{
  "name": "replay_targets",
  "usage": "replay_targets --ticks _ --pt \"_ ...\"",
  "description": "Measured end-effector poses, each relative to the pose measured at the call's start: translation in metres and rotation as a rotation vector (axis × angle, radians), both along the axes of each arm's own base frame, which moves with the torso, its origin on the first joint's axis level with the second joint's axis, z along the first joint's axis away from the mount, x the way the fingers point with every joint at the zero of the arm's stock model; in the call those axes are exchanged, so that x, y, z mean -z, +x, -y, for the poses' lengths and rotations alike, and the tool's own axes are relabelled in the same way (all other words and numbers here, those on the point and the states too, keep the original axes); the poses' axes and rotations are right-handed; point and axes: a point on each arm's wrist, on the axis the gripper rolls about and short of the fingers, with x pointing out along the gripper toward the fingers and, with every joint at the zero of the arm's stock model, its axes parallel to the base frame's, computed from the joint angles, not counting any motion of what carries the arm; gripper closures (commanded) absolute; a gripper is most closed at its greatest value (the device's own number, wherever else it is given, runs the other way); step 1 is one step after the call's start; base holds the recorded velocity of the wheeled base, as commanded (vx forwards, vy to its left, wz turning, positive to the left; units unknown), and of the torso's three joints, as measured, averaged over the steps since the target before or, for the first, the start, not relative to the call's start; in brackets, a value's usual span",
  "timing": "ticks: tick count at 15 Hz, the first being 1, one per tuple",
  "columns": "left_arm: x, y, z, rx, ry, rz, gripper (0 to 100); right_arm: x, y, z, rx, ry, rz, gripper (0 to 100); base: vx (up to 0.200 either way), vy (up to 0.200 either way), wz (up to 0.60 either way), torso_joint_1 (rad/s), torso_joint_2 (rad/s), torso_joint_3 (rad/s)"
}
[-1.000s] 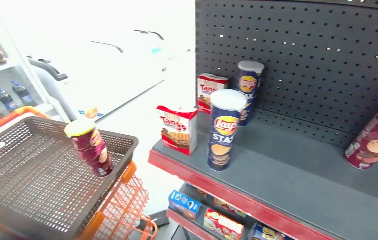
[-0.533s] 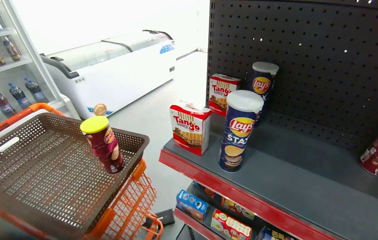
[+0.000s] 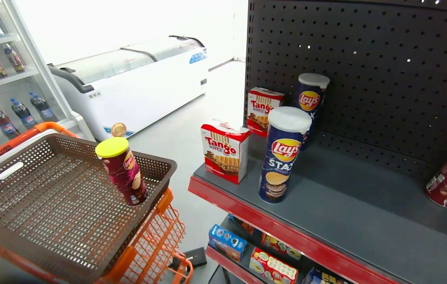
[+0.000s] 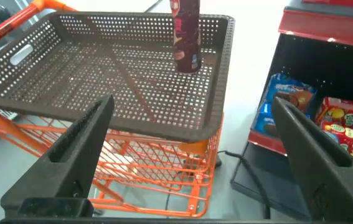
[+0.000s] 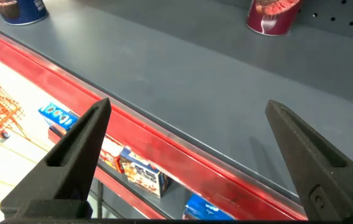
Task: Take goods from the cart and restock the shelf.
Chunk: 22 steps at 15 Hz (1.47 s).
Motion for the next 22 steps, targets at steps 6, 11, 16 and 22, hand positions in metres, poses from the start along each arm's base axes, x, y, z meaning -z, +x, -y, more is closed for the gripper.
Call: replay_targets --ticks 6,11,16,22 --pt "-0.069 0.071 0.002 -0.059 0.004 -0.117 0 0.0 0.0 0.0 0.0 0.0 0.0 0 0.0 0.0 0.0 0.0 0.0 0.0" --pt "-0.069 0.149 -0.002 -0.131 -0.029 -0.167 0 0.0 0.0 0.0 0.0 0.0 0.0 0 0.0 0.0 0.0 0.0 0.0 0.0" --pt "-0.042 0.211 -0.002 -0.082 -0.039 -0.22 0 0.0 0.0 0.0 0.0 0.0 0.0 0 0.0 0.0 0.0 0.0 0.0 0.0" --pt "-0.009 0.257 0.0 -0.058 -0.035 -0.278 0 0.0 0.0 0.0 0.0 0.0 0.0 0 0.0 0.0 0.0 0.0 0.0 0.0"
